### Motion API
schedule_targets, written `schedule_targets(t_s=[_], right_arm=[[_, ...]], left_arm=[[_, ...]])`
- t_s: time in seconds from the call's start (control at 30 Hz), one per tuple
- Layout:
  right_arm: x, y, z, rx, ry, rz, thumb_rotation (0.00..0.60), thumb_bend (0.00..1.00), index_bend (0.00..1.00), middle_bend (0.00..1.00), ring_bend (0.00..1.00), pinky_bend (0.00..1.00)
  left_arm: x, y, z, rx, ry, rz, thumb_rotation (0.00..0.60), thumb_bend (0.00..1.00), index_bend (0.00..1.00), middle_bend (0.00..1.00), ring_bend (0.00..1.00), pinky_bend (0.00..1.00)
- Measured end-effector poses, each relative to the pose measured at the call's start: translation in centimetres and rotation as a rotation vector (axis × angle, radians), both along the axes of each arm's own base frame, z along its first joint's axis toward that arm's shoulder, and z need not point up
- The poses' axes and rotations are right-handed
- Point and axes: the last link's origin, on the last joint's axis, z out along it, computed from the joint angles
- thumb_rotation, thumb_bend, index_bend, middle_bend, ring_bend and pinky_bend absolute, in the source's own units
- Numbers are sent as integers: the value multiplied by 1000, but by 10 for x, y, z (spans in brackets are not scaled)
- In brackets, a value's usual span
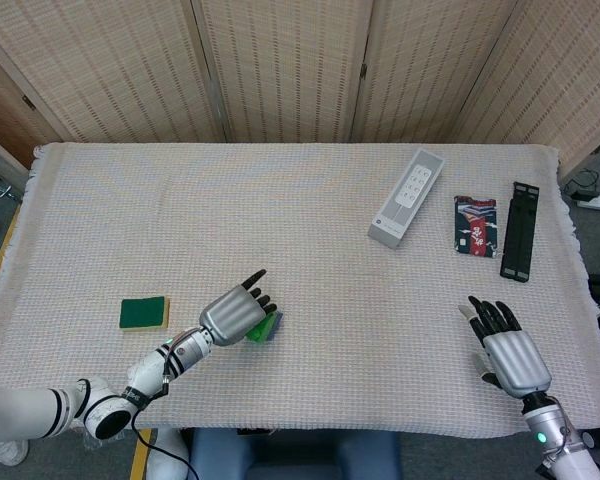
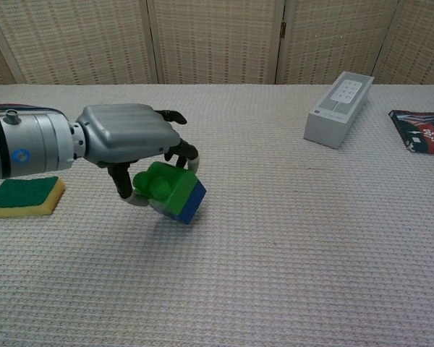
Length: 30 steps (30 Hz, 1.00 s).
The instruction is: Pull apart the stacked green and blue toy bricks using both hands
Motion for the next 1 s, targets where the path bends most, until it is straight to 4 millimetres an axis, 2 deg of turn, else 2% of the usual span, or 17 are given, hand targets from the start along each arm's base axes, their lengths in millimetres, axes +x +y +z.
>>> schedule_targets(t_s=[0.17,0.6,0.8,1.0], right_arm=[[-1,-1,-1,1,1,-3,600,507,0,0,0,0],[1,-4,-11,19,2,21,600,507,0,0,0,0],[10,-10,-25,62,-69,90,600,508,0,0,0,0],[28,-25,-40,117,-214,159,600,496,0,0,0,0]], left_arm=[[-2,3,3,8,-30,20,600,245,721,810,459,94],[1,9,18,30,-114,111,600,246,772,867,497,123],[7,5,32,37,-131,134,600,246,776,869,498,123],[15,-4,35,13,-140,146,600,246,780,871,498,119]])
